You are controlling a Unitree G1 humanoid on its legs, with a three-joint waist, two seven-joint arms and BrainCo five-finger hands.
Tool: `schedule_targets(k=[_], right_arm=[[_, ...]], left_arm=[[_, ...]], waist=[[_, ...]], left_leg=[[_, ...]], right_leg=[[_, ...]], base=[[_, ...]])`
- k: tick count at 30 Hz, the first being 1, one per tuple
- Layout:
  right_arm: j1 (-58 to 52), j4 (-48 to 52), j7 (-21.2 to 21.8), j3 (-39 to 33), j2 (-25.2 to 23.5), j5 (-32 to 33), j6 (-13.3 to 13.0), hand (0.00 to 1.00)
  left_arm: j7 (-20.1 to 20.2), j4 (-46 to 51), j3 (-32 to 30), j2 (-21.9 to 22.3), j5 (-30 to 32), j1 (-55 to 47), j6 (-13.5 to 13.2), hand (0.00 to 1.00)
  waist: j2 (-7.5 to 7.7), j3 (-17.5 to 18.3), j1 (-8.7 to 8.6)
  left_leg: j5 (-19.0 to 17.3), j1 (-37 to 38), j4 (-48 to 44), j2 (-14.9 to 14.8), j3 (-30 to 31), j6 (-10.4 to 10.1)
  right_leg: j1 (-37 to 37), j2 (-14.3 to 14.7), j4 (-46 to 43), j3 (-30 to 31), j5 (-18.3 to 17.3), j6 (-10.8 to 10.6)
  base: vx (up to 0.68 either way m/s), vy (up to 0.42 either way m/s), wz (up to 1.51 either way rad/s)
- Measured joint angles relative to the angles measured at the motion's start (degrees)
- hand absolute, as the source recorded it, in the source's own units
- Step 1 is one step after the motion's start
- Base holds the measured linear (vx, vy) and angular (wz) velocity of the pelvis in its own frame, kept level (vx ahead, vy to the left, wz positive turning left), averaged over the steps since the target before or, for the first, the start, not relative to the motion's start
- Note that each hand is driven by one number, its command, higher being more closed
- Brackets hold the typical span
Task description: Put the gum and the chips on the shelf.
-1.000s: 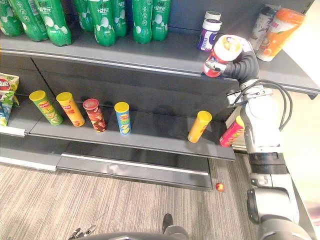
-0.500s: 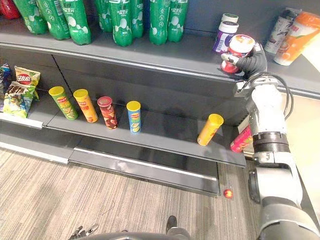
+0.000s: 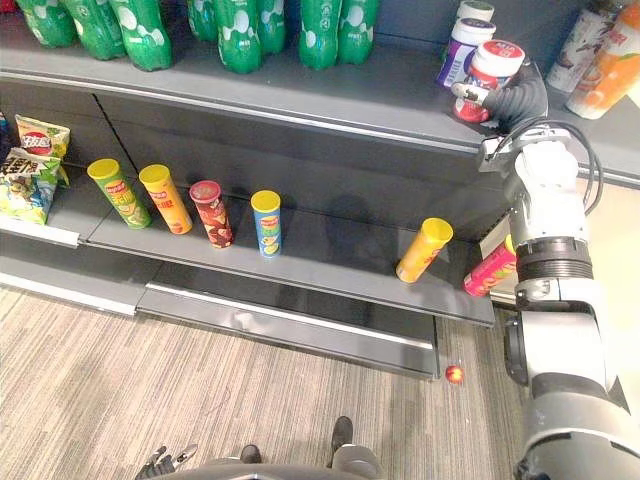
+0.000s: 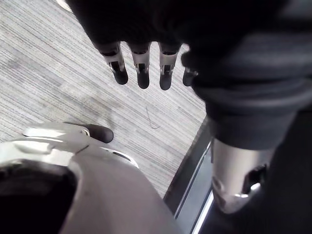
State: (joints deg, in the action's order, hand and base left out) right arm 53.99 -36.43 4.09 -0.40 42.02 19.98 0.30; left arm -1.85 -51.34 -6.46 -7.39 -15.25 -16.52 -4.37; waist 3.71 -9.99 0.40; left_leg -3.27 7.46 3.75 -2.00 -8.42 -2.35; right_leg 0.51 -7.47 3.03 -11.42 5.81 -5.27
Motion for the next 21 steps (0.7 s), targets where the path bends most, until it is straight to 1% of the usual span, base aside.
schedule_targets(k=[12,21], right_arm=[[-0.1,0.8,0.2,1.0,0.2,-1.1,-0.8,0.0],[-2.4,5.5,1.3,0.9,0.2,-1.0,-0.6,0.0]], left_arm=[[-0.1,0.0,0.6,-0.2,0.0,0.2,0.0,0.0],[0.0,0.0,0.6,-0.2,0.2,0.3,0.1,0.0]], waist=[[0.09,-0.9,0.04],[0.11,-0.9,0.04]], left_leg=[[-0.3,0.8,0.0,-0.4,-0.4,-0.4],[-0.7,1.2,0.0,-1.0,-1.7,-1.0]], right_leg=[[-0.7,0.4,0.1,0.6,-0.1,0.0],[-0.7,1.2,0.5,1.4,0.0,0.0]], base=[[0.0,0.0,0.0],[0.0,-0.004,-0.06]])
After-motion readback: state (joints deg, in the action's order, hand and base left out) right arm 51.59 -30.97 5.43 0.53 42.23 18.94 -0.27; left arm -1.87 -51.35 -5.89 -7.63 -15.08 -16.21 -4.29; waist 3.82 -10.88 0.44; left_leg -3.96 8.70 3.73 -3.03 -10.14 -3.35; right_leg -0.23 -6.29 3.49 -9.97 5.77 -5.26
